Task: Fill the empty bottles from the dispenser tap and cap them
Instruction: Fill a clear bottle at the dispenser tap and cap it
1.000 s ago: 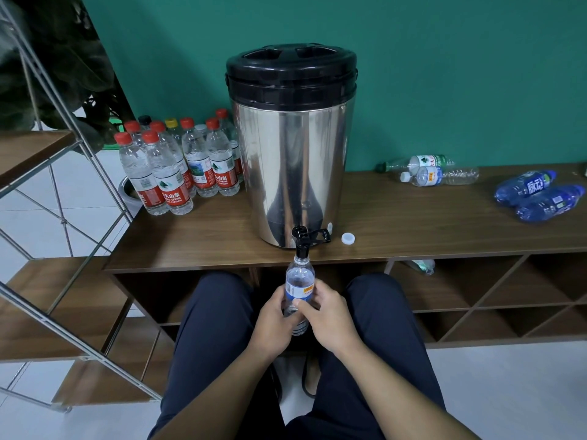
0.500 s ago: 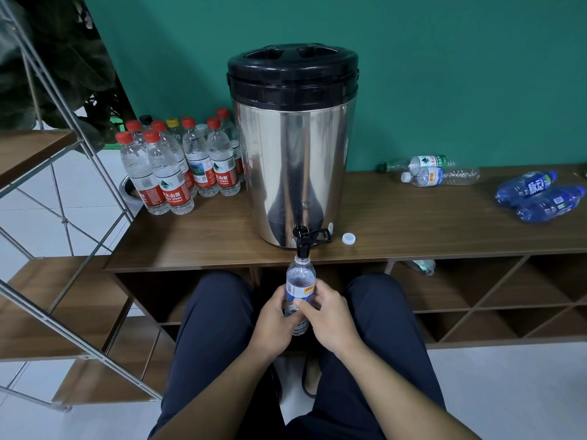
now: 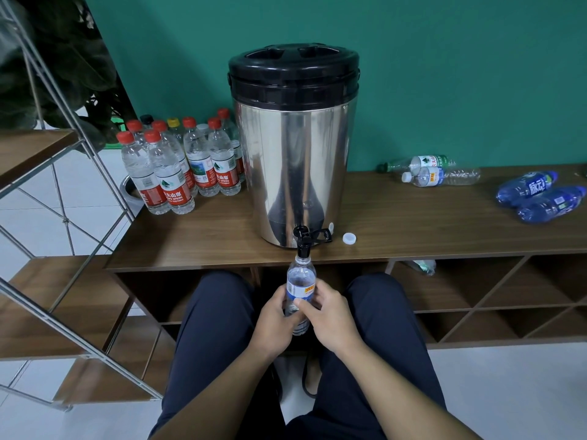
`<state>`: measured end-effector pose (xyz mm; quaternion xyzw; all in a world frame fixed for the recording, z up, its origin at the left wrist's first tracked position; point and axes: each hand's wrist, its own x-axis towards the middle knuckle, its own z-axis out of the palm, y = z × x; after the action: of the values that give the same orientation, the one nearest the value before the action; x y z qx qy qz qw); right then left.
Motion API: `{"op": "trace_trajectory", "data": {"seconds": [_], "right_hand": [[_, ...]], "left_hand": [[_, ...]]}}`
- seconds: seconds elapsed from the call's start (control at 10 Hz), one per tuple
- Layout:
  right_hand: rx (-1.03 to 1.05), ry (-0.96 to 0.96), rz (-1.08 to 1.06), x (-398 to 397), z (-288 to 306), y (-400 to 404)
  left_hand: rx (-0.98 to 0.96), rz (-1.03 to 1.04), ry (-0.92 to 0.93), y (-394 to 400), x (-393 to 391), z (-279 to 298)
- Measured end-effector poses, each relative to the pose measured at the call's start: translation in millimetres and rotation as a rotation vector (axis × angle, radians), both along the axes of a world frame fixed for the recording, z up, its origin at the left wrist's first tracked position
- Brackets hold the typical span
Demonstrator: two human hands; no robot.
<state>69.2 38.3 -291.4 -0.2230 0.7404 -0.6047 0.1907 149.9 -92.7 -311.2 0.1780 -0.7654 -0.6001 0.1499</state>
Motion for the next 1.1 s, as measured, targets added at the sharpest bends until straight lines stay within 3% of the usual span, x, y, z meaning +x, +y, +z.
{"op": "trace_trajectory", "data": {"seconds": [1.1], "right_hand": [[0.020,0.006,0.006,0.5,1.5,1.6]], "left_hand": [[0.004,-0.008,-0.006,0.5,1.8,2.3]]}}
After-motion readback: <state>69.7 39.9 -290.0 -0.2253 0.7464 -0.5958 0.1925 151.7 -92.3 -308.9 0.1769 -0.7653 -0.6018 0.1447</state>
